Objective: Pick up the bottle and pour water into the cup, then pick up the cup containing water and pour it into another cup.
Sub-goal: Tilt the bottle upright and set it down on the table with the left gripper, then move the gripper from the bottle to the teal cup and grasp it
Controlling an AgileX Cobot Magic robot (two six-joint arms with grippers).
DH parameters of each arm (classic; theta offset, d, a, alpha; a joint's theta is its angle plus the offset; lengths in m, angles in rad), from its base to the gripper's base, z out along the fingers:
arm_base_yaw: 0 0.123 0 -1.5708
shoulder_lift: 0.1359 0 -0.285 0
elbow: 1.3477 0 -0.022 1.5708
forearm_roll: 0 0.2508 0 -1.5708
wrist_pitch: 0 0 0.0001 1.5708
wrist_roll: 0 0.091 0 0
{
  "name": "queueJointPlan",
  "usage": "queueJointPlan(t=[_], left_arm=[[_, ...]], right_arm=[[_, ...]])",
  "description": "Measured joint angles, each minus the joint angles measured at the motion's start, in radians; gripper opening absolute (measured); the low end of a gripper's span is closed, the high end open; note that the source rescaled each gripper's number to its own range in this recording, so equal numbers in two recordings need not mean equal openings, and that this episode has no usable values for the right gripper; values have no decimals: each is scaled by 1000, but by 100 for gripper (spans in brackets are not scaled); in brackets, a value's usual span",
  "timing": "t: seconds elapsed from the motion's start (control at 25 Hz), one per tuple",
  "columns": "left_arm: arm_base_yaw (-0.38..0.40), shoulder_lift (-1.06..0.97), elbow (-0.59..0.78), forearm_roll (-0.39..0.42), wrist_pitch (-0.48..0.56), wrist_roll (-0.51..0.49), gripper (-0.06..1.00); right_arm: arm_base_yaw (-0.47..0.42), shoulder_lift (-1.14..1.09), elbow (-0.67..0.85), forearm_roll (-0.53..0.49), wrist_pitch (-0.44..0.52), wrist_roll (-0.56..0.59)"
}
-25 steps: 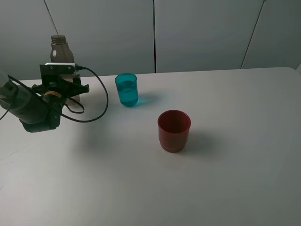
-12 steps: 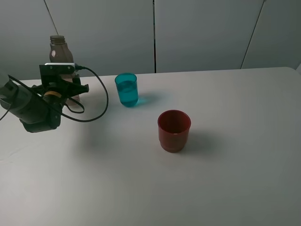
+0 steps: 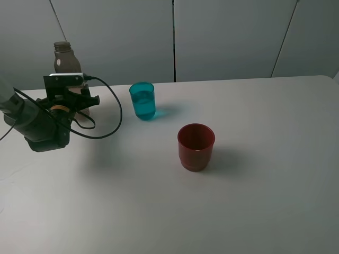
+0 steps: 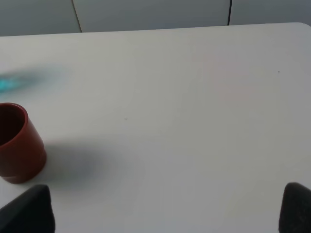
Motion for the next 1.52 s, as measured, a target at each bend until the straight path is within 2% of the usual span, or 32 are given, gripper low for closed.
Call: queueJointPlan(t=[0.6,0.64,0.68,0.72,0.76,0.8,1.16,1.52], left_arm=[[0,0,0,-13,0,0,0],[0,0,0,-11,0,0,17],[0,0,0,-7,5,0,63],[0,3,0,-3,11,0,79],[0,5,0,6,16,-2,87],[0,8,0,17,20,-2,91],[0,9,5,58,27,-21,94],[0,-34,108,73,28,-38,94]], right_arm=[[0,0,0,0,0,7],[0,0,0,0,0,7],[0,0,0,0,0,7],[0,0,0,0,0,7],[0,0,0,0,0,7],[0,0,0,0,0,7],[0,0,0,0,0,7],[0,0,0,0,0,7]])
